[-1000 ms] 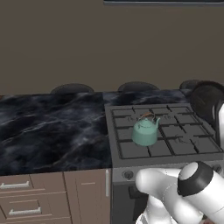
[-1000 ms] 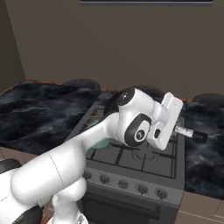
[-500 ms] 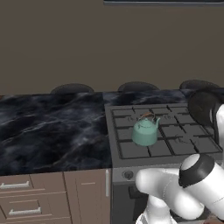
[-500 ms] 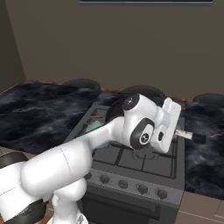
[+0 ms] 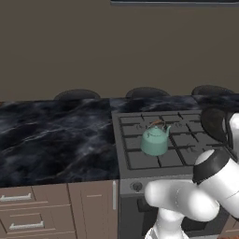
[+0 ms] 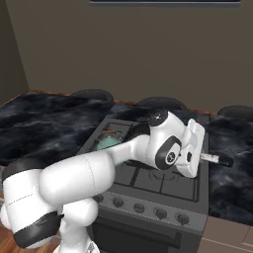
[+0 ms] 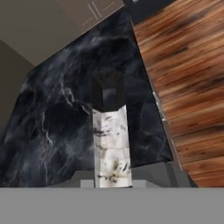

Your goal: Pick the pan from the cabinet and place it on the stove. Then turn on the stove burner for the pan.

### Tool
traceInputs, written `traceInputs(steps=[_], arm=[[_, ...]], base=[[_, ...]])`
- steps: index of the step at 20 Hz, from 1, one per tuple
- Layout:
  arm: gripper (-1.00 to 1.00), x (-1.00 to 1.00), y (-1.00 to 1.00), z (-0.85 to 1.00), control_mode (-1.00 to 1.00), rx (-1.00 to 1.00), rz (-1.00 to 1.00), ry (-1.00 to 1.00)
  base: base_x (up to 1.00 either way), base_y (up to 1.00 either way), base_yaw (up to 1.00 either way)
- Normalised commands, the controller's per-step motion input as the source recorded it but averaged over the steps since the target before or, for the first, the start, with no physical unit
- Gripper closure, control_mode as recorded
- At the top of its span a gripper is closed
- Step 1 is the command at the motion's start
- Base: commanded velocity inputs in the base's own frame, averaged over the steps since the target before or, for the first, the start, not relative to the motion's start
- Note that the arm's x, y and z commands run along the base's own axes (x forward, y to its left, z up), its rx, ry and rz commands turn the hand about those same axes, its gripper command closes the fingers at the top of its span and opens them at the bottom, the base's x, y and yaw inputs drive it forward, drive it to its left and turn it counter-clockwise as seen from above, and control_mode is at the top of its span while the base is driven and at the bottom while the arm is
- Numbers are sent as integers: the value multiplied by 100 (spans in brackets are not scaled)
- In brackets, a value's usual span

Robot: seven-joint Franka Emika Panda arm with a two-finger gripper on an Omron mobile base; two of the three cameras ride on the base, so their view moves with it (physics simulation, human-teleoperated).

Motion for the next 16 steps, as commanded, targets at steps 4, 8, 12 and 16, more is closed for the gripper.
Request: traceInputs(steps=[4,8,12,16], arm=[[100,4,-8,-30,-100,1,4,1],[100,5,0,-24,-100,1,0,1],[100,8,0,-23,-100,0,0,3],[100,21,2,-19,-100,0,0,8]], base=[[0,0,0],[0,0,0],[0,0,0],[0,0,0]])
